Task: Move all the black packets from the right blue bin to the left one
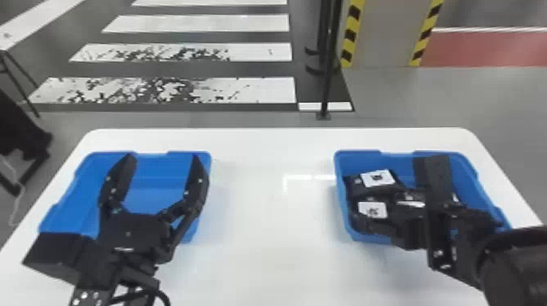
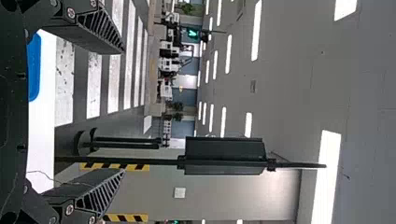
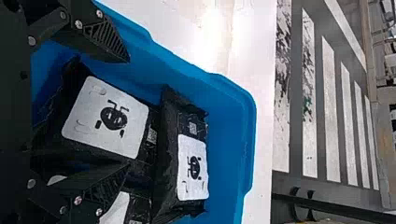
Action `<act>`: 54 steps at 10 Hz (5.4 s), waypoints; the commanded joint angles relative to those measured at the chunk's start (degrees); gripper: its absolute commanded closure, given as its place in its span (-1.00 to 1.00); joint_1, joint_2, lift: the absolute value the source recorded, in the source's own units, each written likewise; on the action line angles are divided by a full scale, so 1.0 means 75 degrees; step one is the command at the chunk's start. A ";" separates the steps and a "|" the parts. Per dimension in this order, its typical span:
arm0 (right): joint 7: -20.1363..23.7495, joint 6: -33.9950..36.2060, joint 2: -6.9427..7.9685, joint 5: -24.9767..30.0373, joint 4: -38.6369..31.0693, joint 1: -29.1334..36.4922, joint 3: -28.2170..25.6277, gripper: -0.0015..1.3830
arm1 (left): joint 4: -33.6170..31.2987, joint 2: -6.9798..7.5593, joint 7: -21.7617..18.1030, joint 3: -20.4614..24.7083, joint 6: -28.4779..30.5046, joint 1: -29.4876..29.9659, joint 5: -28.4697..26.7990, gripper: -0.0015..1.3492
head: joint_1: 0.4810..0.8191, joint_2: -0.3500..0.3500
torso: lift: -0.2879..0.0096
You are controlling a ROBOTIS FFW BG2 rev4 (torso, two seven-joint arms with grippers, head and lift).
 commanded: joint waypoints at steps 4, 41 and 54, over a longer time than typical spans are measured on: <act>-0.0041 0.0643 -0.0003 -0.0018 -0.0280 0.0032 0.0001 -0.63 | 0.0120 0.0012 -0.0047 -0.0015 -0.0028 -0.0062 0.0000 -0.77 | 0.27 0.11 | -0.20; 0.3803 -0.4682 -0.1058 -0.3324 0.1633 -0.1787 0.3322 0.56 | -0.0255 -0.0058 -0.1324 -0.0015 0.2391 -0.0531 0.3062 0.79 | 0.27 0.83 | -0.20; 0.3639 -0.5695 -0.0718 -0.3019 0.2514 -0.1356 0.1844 -0.87 | 0.3851 -0.0316 -0.0386 0.1767 0.0029 -0.2312 -0.0335 -0.04 | 0.27 1.00 | -0.20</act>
